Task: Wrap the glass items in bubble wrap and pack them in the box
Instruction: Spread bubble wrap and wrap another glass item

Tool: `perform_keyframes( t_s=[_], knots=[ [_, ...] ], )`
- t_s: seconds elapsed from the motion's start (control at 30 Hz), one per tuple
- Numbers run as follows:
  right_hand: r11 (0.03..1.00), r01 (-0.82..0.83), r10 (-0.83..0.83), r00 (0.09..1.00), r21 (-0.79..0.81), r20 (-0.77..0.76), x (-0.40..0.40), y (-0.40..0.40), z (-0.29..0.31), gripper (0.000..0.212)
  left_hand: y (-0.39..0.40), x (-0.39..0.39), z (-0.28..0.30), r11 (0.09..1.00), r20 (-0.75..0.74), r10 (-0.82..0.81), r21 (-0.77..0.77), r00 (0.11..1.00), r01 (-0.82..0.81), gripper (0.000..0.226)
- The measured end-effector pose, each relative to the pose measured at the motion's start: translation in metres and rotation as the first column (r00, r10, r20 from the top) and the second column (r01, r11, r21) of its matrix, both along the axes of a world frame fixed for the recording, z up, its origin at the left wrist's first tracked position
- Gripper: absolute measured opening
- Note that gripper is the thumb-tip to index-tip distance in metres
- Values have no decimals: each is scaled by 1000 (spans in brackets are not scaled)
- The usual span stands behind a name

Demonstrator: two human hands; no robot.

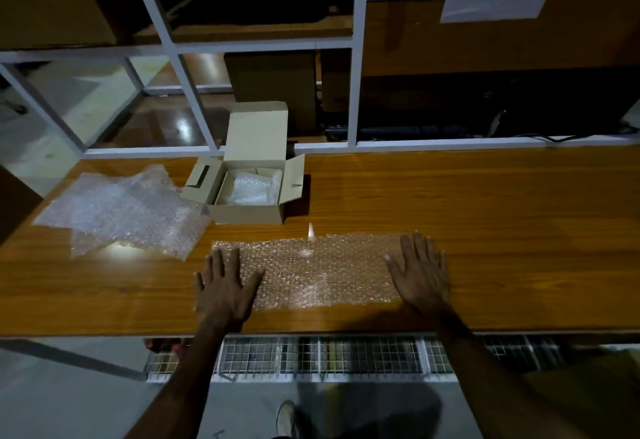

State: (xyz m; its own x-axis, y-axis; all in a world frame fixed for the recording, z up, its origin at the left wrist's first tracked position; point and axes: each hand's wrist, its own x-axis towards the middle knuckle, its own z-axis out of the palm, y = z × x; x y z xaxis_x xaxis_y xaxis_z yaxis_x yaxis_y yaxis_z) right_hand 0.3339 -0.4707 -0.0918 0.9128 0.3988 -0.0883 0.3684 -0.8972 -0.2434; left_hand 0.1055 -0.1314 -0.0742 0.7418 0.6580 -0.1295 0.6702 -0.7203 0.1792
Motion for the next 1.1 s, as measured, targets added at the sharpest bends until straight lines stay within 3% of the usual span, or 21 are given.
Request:
perform_keyframes(
  t_s=[0.07,0.13,0.27,0.43,0.6,0.73,0.83,0.97,1.03,1.1],
  knots=[
    [1000,-13,13,1000,13,-12,4,-3,-1,80,0,1,0,999,23,37,-7,999,-37,93],
    [995,-3,4,1000,104,-15,3,-8,1,76,-4,-4,2,995,121,86,34,989,-91,74],
    [945,103,-114,993,311,15,-19,-31,8,49,-16,-28,5,953,206,285,45,936,-300,47],
    [894,165,-221,971,417,89,-47,-53,-5,32,-12,-42,-3,856,94,516,-47,851,-514,57],
    [839,265,-311,950,476,20,-43,-50,1,27,-1,-39,15,798,148,569,-339,809,-499,48],
    [843,323,-314,945,431,-95,-35,-55,8,33,-18,-25,32,790,203,601,-303,773,-534,21],
    [830,361,-312,932,425,-183,-27,-60,7,38,-43,-13,42,796,452,602,-412,659,-444,15],
    [825,360,-275,929,435,-248,-19,-64,3,42,-95,12,61,911,741,403,-382,537,-157,16],
    [817,357,-260,929,452,-264,-19,-65,1,40,-127,32,71,924,772,334,-380,540,-29,14],
    [813,353,-258,932,464,-257,-20,-67,-3,36,-155,51,67,940,767,210,-329,607,90,11]
  ],
)
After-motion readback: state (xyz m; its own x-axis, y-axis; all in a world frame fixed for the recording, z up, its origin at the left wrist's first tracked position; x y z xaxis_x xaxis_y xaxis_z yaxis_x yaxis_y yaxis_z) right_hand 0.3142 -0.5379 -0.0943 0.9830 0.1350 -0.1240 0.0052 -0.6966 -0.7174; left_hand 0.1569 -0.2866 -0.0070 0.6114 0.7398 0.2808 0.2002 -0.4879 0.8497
